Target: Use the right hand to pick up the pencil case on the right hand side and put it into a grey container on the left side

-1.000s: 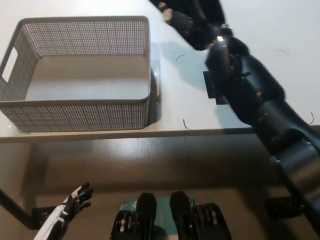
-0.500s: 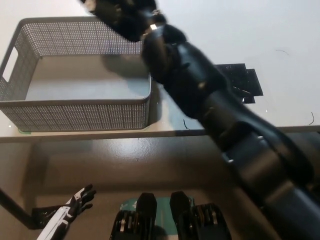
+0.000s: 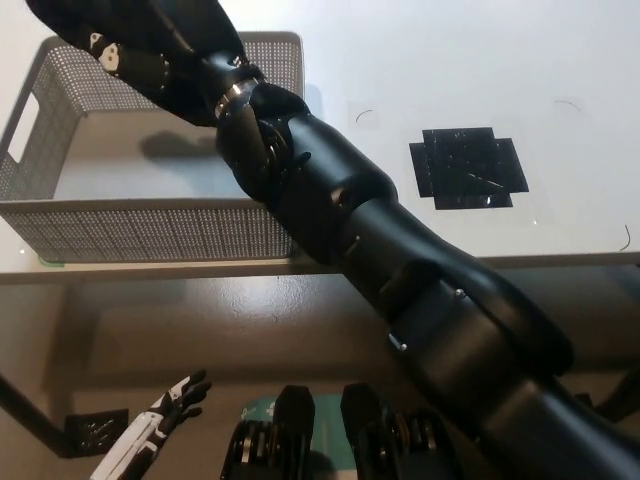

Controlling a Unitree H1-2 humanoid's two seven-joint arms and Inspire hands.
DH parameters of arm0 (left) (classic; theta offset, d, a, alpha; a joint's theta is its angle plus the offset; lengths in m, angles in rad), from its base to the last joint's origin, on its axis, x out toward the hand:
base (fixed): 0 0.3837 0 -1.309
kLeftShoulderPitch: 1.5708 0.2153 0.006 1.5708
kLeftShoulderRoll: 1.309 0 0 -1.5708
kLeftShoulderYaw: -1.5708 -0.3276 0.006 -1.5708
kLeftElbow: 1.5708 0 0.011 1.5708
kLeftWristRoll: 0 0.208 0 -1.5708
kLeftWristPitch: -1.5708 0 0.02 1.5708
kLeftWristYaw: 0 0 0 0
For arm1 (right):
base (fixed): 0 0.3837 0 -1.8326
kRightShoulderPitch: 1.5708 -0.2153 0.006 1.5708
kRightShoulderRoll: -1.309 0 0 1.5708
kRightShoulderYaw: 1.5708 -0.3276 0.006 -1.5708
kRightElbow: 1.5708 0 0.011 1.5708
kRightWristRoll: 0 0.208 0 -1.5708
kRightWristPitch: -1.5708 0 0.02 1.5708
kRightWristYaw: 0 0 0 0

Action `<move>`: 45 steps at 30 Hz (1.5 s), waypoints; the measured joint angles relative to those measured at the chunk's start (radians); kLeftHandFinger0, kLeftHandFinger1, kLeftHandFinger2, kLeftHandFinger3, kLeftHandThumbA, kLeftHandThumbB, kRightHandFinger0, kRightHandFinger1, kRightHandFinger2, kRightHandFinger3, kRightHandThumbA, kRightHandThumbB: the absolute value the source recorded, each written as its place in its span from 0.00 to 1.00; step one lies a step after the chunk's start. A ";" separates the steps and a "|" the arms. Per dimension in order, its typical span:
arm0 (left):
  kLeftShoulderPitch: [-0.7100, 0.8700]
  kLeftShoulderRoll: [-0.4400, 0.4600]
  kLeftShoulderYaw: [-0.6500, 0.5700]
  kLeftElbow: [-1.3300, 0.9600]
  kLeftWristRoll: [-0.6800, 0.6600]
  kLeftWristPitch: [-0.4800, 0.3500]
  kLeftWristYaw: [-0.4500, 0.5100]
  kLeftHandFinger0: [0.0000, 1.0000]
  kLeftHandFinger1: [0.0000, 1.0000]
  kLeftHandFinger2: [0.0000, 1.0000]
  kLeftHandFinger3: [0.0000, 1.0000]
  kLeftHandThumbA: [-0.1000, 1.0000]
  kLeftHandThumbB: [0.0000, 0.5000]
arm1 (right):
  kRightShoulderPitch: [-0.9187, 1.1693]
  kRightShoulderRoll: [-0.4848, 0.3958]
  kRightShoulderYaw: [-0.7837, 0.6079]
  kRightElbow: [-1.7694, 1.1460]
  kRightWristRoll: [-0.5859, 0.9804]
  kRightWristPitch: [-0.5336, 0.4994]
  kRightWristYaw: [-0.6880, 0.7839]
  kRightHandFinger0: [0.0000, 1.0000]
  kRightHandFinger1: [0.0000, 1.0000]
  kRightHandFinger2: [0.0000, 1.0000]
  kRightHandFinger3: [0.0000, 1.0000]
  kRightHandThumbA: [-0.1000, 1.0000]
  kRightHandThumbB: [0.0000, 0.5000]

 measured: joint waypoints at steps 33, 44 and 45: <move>-0.024 0.020 -0.005 -0.022 0.050 -0.003 0.000 1.00 1.00 1.00 1.00 1.00 0.81 | 0.103 -0.080 -0.010 -0.235 0.025 0.148 0.227 1.00 1.00 1.00 1.00 1.00 0.86; -0.024 0.020 -0.005 -0.019 0.049 0.000 0.000 1.00 1.00 1.00 1.00 1.00 0.76 | 0.334 -0.172 -0.085 -0.538 0.035 0.178 0.247 1.00 1.00 1.00 1.00 1.00 0.76; -0.024 0.020 -0.005 -0.019 0.049 0.000 0.000 1.00 1.00 1.00 1.00 1.00 0.77 | 0.352 -0.183 -0.091 -0.560 0.038 0.180 0.248 1.00 1.00 1.00 1.00 1.00 0.76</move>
